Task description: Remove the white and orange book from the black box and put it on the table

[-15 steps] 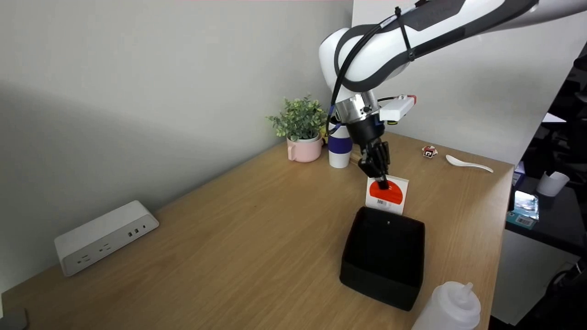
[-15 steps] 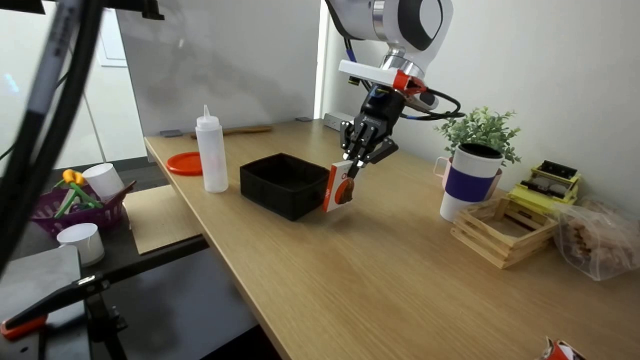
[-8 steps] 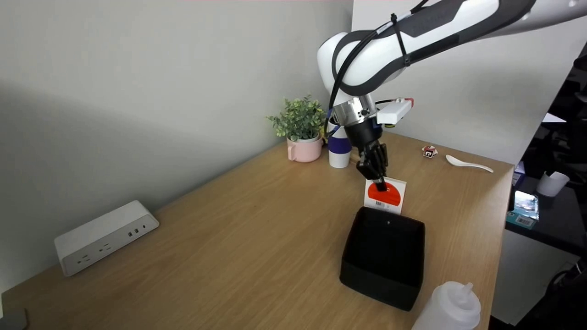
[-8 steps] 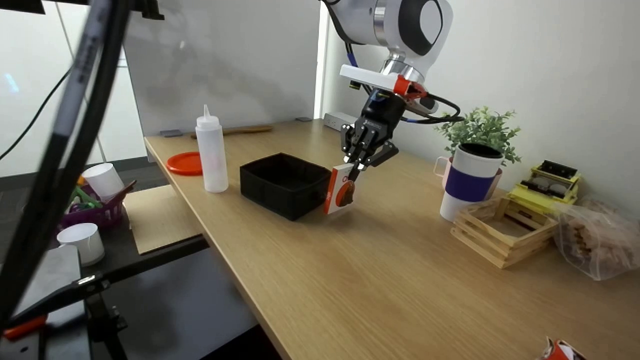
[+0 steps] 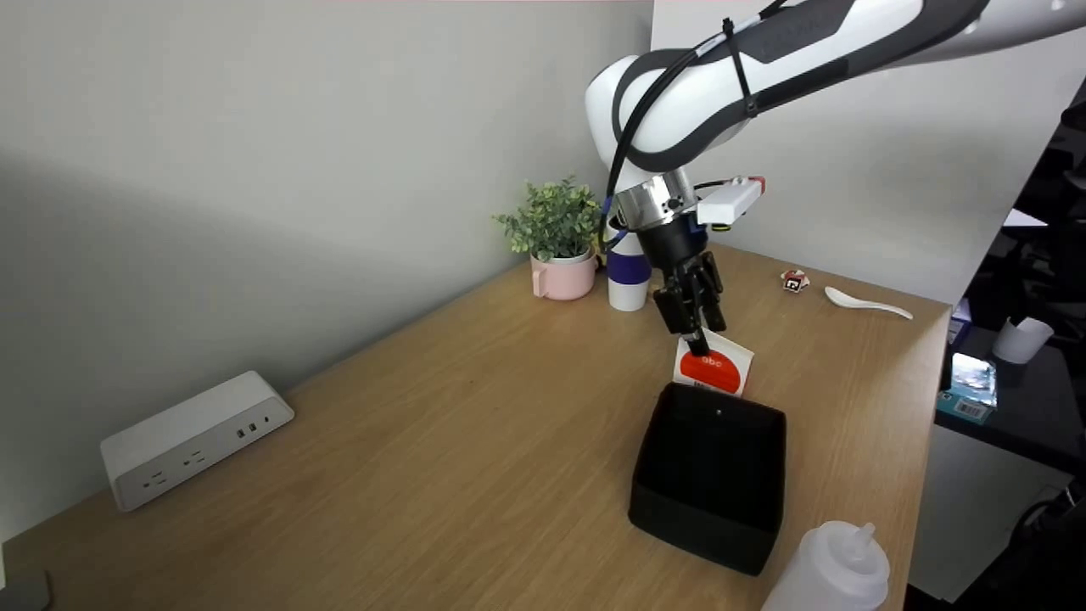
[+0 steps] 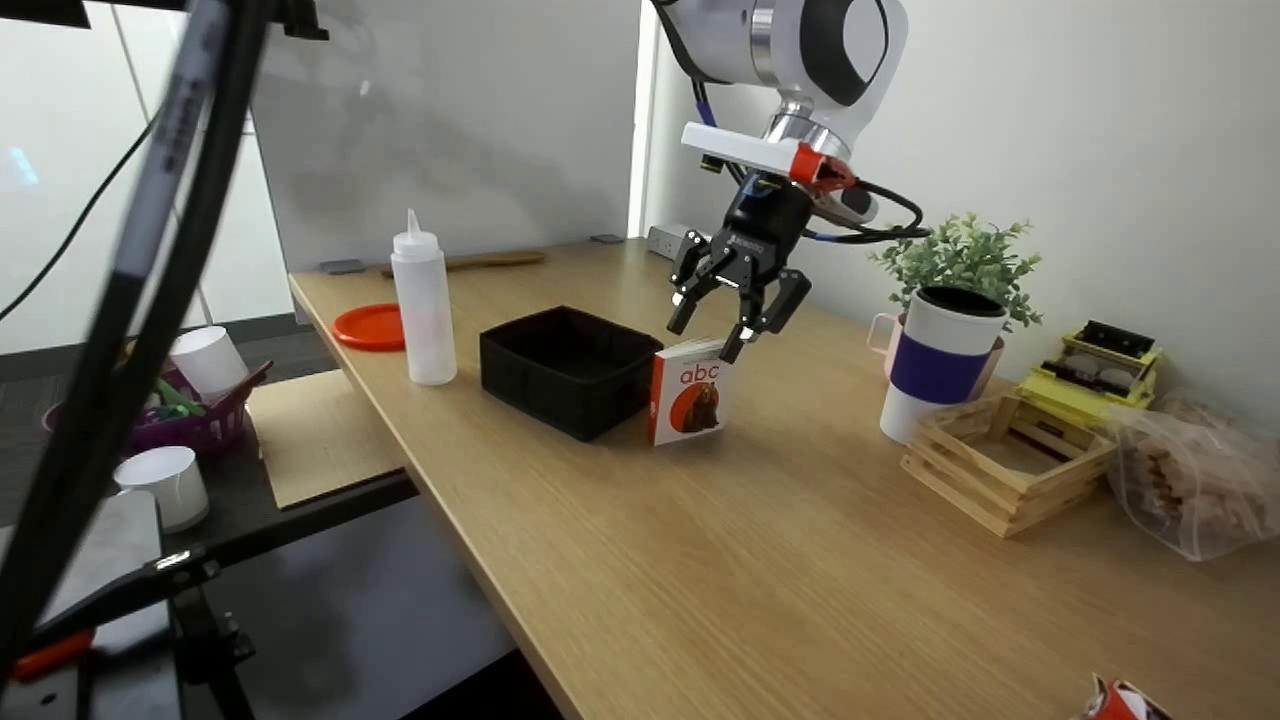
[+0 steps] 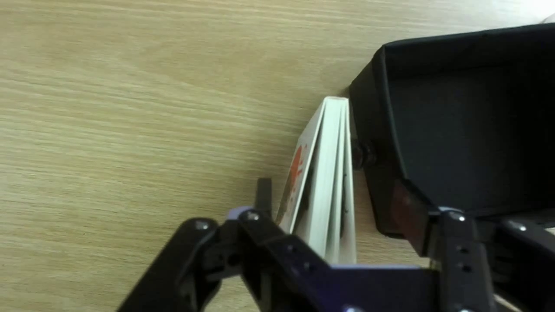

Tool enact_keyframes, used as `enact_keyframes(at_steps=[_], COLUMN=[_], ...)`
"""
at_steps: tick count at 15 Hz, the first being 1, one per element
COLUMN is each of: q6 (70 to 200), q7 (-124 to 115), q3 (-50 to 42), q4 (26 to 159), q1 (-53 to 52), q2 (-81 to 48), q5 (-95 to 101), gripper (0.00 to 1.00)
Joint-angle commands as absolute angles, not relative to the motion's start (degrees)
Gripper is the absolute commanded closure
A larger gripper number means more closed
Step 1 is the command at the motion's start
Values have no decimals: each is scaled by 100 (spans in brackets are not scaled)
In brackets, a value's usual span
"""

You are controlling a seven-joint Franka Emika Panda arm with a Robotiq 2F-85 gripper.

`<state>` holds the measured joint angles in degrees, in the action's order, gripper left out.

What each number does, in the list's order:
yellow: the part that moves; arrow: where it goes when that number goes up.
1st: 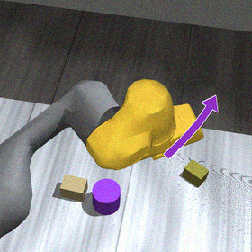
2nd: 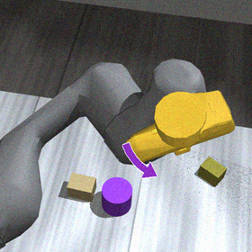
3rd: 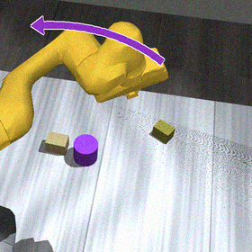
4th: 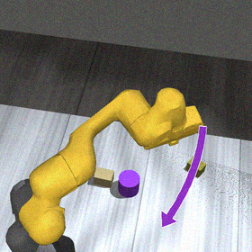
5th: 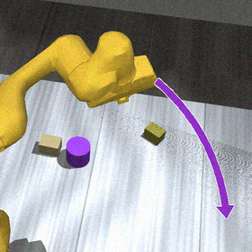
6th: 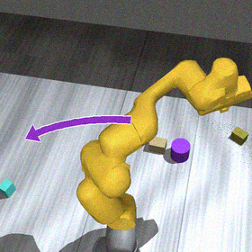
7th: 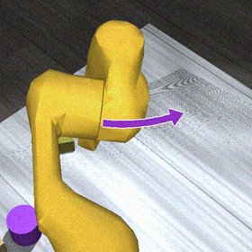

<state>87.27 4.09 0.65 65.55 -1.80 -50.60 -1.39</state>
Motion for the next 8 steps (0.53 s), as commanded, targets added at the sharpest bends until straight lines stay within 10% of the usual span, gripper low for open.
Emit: enact_keyframes(at_steps=[1, 8], q6=[8586, 8812], q7=[365, -434], q3=[87, -16], q4=[6370, 7043], q1=[-152, -316], q2=[-5111, -4317], q5=[-90, -15], gripper=[1, 0])
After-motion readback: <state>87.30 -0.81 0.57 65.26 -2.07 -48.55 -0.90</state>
